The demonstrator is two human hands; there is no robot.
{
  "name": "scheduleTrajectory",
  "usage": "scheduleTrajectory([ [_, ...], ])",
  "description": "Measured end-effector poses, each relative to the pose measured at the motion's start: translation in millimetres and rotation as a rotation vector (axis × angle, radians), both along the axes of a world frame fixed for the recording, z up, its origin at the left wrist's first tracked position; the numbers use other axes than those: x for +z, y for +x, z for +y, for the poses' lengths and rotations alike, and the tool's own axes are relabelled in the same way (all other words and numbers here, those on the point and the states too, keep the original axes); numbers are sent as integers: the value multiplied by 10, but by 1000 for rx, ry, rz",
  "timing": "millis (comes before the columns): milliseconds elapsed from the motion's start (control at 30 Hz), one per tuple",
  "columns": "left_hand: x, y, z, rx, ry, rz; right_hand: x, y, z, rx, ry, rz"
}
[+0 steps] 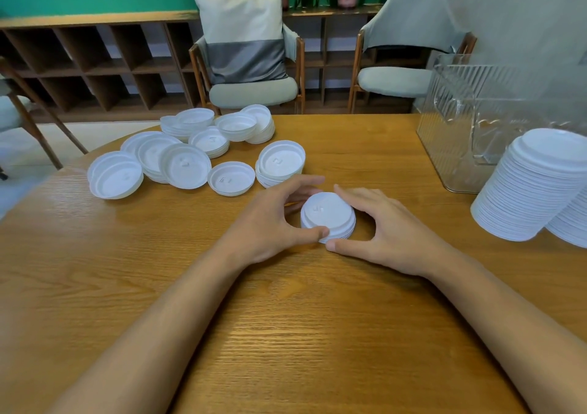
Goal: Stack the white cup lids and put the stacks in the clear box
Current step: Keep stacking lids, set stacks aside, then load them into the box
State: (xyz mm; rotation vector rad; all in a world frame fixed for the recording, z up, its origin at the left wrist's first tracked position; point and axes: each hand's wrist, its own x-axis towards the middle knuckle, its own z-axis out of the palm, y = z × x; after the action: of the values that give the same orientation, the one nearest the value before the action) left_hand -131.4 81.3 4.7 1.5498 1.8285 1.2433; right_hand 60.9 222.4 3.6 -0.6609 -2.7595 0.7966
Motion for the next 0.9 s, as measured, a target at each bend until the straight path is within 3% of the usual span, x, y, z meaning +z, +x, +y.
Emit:
scheduleTrajectory([
  [167,51,3,-32,-18,27,198,17,5,-19,4,-30,12],
  [300,40,-103,-13,257,292,386,-3,2,-41,-40,-20,67],
  [433,-79,-283,55,328,194,588,2,3,-70,-62,-13,70],
  [567,-101,-314,90,349,211,640,35,6,-108,-84,-24,42],
  [900,-40,-299,60,432,307,540,40,-11,-123,-76,-19,45],
])
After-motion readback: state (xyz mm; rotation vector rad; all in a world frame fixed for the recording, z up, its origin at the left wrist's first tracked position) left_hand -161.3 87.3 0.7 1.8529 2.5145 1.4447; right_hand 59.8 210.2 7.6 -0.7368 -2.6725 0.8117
